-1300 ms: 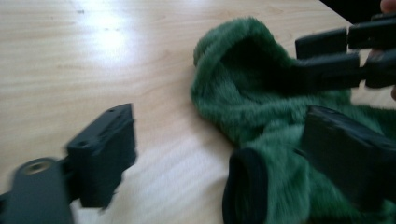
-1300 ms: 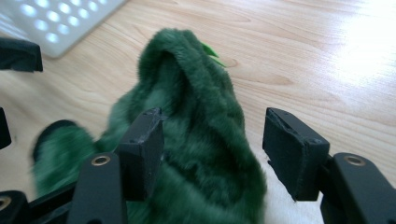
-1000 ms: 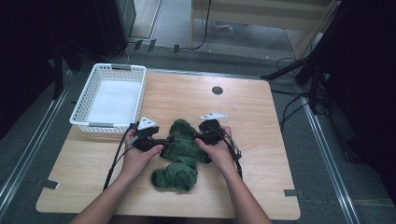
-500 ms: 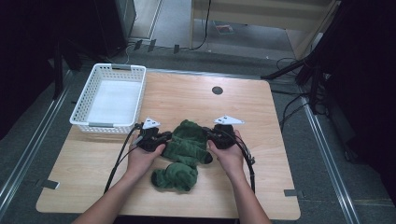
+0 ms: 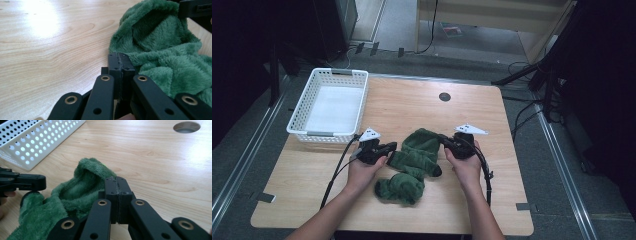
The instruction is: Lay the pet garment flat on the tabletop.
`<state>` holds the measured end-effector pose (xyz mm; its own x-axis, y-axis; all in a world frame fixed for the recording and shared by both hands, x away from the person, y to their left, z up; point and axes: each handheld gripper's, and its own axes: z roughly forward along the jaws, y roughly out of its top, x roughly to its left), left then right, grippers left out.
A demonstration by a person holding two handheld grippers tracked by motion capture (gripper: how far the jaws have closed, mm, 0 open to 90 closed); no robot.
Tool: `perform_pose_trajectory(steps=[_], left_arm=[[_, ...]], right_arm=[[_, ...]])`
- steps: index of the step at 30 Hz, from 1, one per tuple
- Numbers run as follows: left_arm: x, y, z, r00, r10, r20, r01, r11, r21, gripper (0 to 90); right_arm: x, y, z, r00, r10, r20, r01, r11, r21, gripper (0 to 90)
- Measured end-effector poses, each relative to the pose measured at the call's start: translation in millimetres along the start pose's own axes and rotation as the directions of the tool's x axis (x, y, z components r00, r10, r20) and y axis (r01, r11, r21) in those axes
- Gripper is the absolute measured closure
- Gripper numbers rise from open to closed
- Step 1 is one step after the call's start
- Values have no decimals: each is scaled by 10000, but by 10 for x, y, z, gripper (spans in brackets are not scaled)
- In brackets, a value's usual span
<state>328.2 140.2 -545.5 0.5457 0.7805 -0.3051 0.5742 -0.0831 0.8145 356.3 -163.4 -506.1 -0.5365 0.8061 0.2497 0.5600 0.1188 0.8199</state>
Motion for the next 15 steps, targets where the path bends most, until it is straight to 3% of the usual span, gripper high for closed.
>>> perform_pose_trajectory(steps=[2, 4, 6, 8, 9, 12, 13, 14, 15], left_arm=[[-23, -7, 4, 9998, 186, -78, -186, 9998, 18, 883], [-29, -19, 8, 9998, 184, -58, -183, 9998, 99, 860], [-44, -39, -17, 10000, 48, -38, -48, 9999, -134, 798], [-42, -33, -10, 9999, 19, -162, -22, 9999, -127, 697], [-29, -9, 19, 9996, -234, -177, 234, 9997, 17, 644], [12, 99, 105, 9970, -768, -119, 770, 9968, 201, 534], [5, 157, 133, 9969, -775, -152, 778, 9968, 198, 515], [-10, 226, 164, 9978, -640, -182, 644, 9977, 224, 473], [-36, 300, 206, 9983, -548, -206, 554, 9980, 292, 473]], right_arm=[[-3, 27, -22, 9999, -122, 23, 122, 9999, 15, 860], [-25, 46, -43, 10000, 57, 6, -57, 9999, -115, 846], [-55, 44, -65, 9996, 280, 10, -280, 9994, -218, 813], [-83, 30, -79, 9986, 520, 89, -517, 9982, -287, 681], [-96, 21, -79, 9982, 592, 106, -589, 9979, -275, 615], [-119, 19, -103, 9967, 766, -251, -776, 9960, -440, 484], [-118, 25, -112, 9960, 777, -448, -800, 9954, -524, 473], [-88, 35, -116, 9914, 834, -1007, -880, 9952, -419, 456], [-88, 35, -116, 9914, 834, -1007, -880, 9952, -419, 456]])
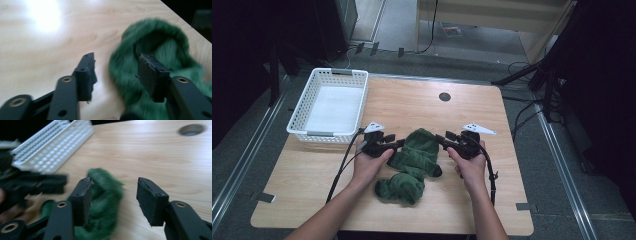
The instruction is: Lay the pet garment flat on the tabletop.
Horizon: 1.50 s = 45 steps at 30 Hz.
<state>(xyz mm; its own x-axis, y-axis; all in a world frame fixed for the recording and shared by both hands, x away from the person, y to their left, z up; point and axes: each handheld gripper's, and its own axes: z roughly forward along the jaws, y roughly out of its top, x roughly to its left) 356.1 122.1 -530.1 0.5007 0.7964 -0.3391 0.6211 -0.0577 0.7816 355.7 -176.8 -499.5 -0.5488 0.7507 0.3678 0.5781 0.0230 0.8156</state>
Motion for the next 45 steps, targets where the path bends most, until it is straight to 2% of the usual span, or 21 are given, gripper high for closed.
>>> perform_pose_trajectory(steps=[2, 4, 7, 8, 11, 12, 15, 17, 20, 22, 23, 25, 27, 28, 29, 31, 33, 37, 39, 41, 45], left_arm=[[-51, 152, 115, 9994, 340, -15, -339, 9978, 565, 355], [-96, 246, 261, 9965, 690, -464, -630, 9906, 1213, 307], [-123, 225, 421, 9915, 962, -873, -781, 9785, 1911, 323], [-128, 202, 469, 9885, 1122, -1015, -883, 9727, 2146, 323], [-159, 168, 500, 9772, 1630, -1360, -1317, 9679, 2139, 606], [-159, 169, 495, 9774, 1660, -1312, -1357, 9676, 2131, 606], [-122, 172, 429, 9699, 1814, -1623, -1513, 9716, 1822, 826], [-70, 172, 362, 9694, 1795, -1674, -1528, 9751, 1609, 870], [-65, 132, 305, 9594, 2060, -1926, -1777, 9719, 1543, 876], [-44, 98, 288, 9624, 1954, -1885, -1654, 9725, 1638, 846], [-18, 89, 275, 9710, 1714, -1665, -1445, 9761, 1622, 722], [31, 89, 204, 9848, 1475, -915, -1330, 9800, 1482, 593], [65, 105, 110, 9882, 1486, -385, -1434, 9832, 1133, 552], [91, 127, 67, 9901, 1364, -334, -1327, 9866, 954, 535], [107, 141, 51, 9911, 1273, -384, -1238, 9887, 842, 533], [130, 170, 52, 9939, 1012, -439, -978, 9925, 734, 534], [116, 180, 102, 9933, 1061, -449, -1019, 9910, 869, 541], [6, 118, 244, 9824, 1815, -434, -1735, 9741, 1451, 610], [-46, 76, 256, 9694, 2405, -495, -2300, 9600, 1599, 799], [-75, 44, 238, 9547, 2916, -597, -2781, 9453, 1706, 829], [-34, 4, 238, 9409, 3274, -870, -3030, 9282, 2160, 870]], right_arm=[[71, -25, 96, 9989, -418, -200, 433, 9956, 833, 430], [83, -49, 138, 9984, -564, -25, 563, 9924, 1093, 455], [63, -147, 242, 9911, -794, 1073, 593, 9821, 1788, 729], [63, -147, 242, 9911, -794, 1073, 593, 9821, 1788, 729], [75, -128, 189, 9871, -1128, 1132, 973, 9862, 1342, 843], [75, -128, 189, 9871, -1128, 1132, 973, 9862, 1342, 843], [100, -118, 145, 9790, -1553, 1318, 1404, 9833, 1156, 887], [98, -144, 151, 9658, -2129, 1480, 1922, 9709, 1427, 900], [106, -224, 224, 9575, -2661, 1110, 2395, 9484, 2078, 900], [100, -255, 287, 9618, -2596, 865, 2293, 9373, 2626, 869], [69, -268, 323, 9616, -2651, 707, 2277, 9148, 3335, 696], [42, -219, 285, 9588, -2761, 676, 2330, 8996, 3692, 558], [25, -165, 237, 9655, -2564, 448, 2237, 9054, 3609, 543], [17, -102, 179, 9747, -2226, 211, 2039, 9236, 3246, 539], [8, -15, 118, 9851, -1716, -115, 1686, 9503, 2617, 540], [18, 101, 91, 9937, -1066, -347, 1112, 9766, 1843, 536], [67, 140, 165, 9958, -917, -34, 912, 9853, 1446, 535], [113, 51, 435, 9956, -639, 689, 528, 9870, 1520, 547], [108, -34, 576, 9886, -915, 1193, 676, 9794, 1905, 598], [104, -56, 597, 9862, -1068, 1268, 802, 9767, 1990, 630], [76, -127, 609, 9795, -1567, 1264, 1227, 9624, 2423, 788]])
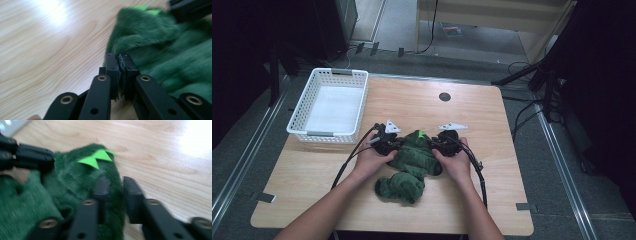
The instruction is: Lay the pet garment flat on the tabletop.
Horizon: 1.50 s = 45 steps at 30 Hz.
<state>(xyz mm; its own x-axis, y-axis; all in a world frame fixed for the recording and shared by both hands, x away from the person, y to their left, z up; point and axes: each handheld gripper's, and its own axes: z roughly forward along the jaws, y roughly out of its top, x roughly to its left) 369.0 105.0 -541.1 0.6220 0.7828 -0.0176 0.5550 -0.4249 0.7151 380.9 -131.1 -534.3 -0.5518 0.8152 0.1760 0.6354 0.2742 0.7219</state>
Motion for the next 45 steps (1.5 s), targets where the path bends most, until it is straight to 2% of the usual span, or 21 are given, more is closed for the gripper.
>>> perform_pose_trajectory(steps=[5, 7, 8, 10, 11, 12, 13, 14, 15, 16, 19, 24, 25, 26, 29, 31, 35, 37, 39, 41, 45], left_arm=[[67, -15, -28, 9992, -335, 201, 335, 9994, 1, 867], [83, -11, -45, 9981, -493, 357, 496, 9987, -82, 795], [110, -8, -61, 9951, -805, 576, 824, 9961, -306, 735], [223, 5, -109, 9821, -1607, 983, 1679, 9834, -692, 686], [290, 13, -126, 9700, -2240, 943, 2324, 9685, -897, 676], [372, 25, -141, 9490, -3010, 936, 3103, 9443, -1092, 669], [400, 34, -143, 9386, -3322, 934, 3416, 9327, -1157, 658], [411, 48, -135, 9340, -3485, 784, 3558, 9273, -1167, 611], [390, 64, -113, 9351, -3481, 660, 3535, 9289, -1103, 611], [345, 82, -91, 9433, -3269, 571, 3311, 9389, -940, 594], [139, 110, 8, 9770, -2122, 219, 2130, 9761, -432, 541], [37, 91, 92, 9805, -1957, 189, 1959, 9805, -120, 607], [28, 97, 89, 9830, -1832, 85, 1832, 9831, -21, 657], [18, 104, 90, 9854, -1702, -105, 1702, 9854, 34, 788], [22, 123, 95, 9865, -1592, -371, 1597, 9871, 103, 873], [52, 149, 86, 9859, -1553, -617, 1552, 9879, -63, 893], [122, 275, 62, 9809, -1696, -951, 1639, 9843, -653, 898], [138, 344, 88, 9808, -1571, -1156, 1474, 9851, -882, 895], [169, 376, 162, 9798, -1572, -1235, 1467, 9851, -899, 835], [220, 373, 189, 9750, -1972, -1022, 1896, 9786, -798, 658], [232, 304, 44, 9682, -2446, -527, 2384, 9658, -1020, 501]], right_arm=[[-71, -73, 15, 9990, -98, 428, 93, 9999, 111, 864], [-104, -71, 6, 9989, 1, 459, -4, 10000, 79, 852], [-113, -65, -8, 9986, 15, 521, -15, 10000, -5, 841], [-142, -42, -70, 9993, 351, 111, -346, 9983, -471, 779], [-159, -23, -106, 9980, 600, -211, -614, 9953, -748, 750], [-169, -5, -135, 9963, 758, -393, -793, 9922, -965, 720], [-169, 16, -156, 9948, 913, -449, -958, 9890, -1129, 676], [-164, 31, -150, 9924, 1136, -484, -1179, 9882, -982, 625], [-164, 31, -150, 9924, 1136, -484, -1179, 9882, -982, 625], [-157, 27, -132, 9914, 1187, -547, -1229, 9891, -817, 608], [-124, -6, -72, 9947, 901, -505, -915, 9955, -266, 595], [-98, -55, -27, 9968, 680, -416, -665, 9971, 363, 656], [-76, -67, -16, 9984, 390, -403, -375, 9986, 378, 696], [-18, -67, -4, 9994, -173, -309, 188, 9986, 489, 815], [17, -34, 14, 9983, -568, -126, 575, 9965, 612, 877], [20, 36, 30, 9969, -764, 212, 756, 9966, 341, 891], [-60, 242, 23, 9972, -388, 638, 420, 9979, -499, 896], [-76, 357, 37, 9937, -466, 1022, 552, 9950, -832, 894], [-97, 432, 109, 9865, -652, 1504, 766, 9945, -710, 856], [-157, 458, 197, 9846, -522, 1668, 571, 9981, -246, 670], [-273, 383, 22, 9938, 450, 1020, -367, 9960, -817, 553]])
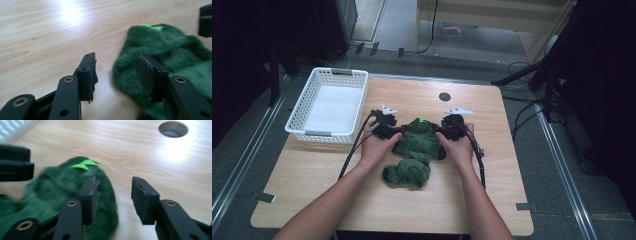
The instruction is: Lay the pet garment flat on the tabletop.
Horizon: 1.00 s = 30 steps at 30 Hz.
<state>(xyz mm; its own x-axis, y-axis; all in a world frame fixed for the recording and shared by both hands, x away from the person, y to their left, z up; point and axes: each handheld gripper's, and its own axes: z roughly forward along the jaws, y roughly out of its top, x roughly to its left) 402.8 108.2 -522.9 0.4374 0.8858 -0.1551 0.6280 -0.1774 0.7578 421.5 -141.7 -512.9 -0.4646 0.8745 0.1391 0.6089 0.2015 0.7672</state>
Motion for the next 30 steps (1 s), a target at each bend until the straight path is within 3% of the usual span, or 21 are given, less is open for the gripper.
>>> perform_pose_trajectory(steps=[2, 4, 7, 10, 12, 14, 16, 18, 20, 22, 24, 25, 28, 30], left_arm=[[-5, -64, -90, 9994, -110, 320, 108, 9999, 48, 500], [-25, -158, -188, 9967, -121, 802, 124, 9999, -34, 497], [-49, -282, -278, 9950, -38, 1002, 55, 9998, -171, 496], [-54, -402, -299, 9913, -328, 1274, 332, 9994, -12, 516], [-80, -481, -279, 9903, -244, 1371, 211, 9995, 253, 542], [-102, -523, -274, 9880, -310, 1512, 264, 9991, 322, 609], [-112, -545, -285, 9870, -281, 1580, 232, 9992, 327, 672], [-107, -547, -303, 9843, -251, 1748, 187, 9991, 384, 737], [-94, -545, -326, 9842, -79, 1769, 3, 9991, 428, 800], [-65, -544, -351, 9840, -4, 1782, -83, 9988, 480, 818], [-26, -553, -360, 9848, -166, 1726, 75, 9985, 535, 835], [-10, -561, -359, 9856, -281, 1667, 189, 9982, 563, 842], [5, -587, -360, 9864, -384, 1598, 269, 9969, 738, 850], [-17, -599, -354, 9889, -350, 1444, 250, 9972, 703, 849]], right_arm=[[-11, -87, -220, 9993, 298, -243, -307, 9988, -374, 550], [36, -194, -409, 9991, 266, -337, -288, 9974, -667, 557], [192, -417, -720, 9990, -86, -440, 41, 9947, -1031, 576], [287, -612, -880, 9943, 216, -1045, -321, 9945, -994, 622], [331, -682, -849, 9907, 160, -1351, -221, 9988, -440, 614], [350, -727, -755, 9933, 47, -1154, -63, 9999, -135, 588], [324, -740, -638, 9954, 264, -919, -261, 9996, 43, 568], [305, -741, -537, 9961, 309, -821, -291, 9993, 226, 647], [312, -722, -515, 9911, 430, -1263, -416, 9990, 135, 749], [335, -674, -558, 9894, 189, -1441, -221, 9995, -209, 827], [319, -639, -603, 9941, 75, -1083, -125, 9988, -463, 856], [284, -635, -610, 9937, 290, -1084, -337, 9986, -412, 860], [174, -684, -558, 9920, 862, -919, -852, 9963, 144, 864], [154, -730, -507, 9921, 942, -825, -903, 9947, 492, 863]])
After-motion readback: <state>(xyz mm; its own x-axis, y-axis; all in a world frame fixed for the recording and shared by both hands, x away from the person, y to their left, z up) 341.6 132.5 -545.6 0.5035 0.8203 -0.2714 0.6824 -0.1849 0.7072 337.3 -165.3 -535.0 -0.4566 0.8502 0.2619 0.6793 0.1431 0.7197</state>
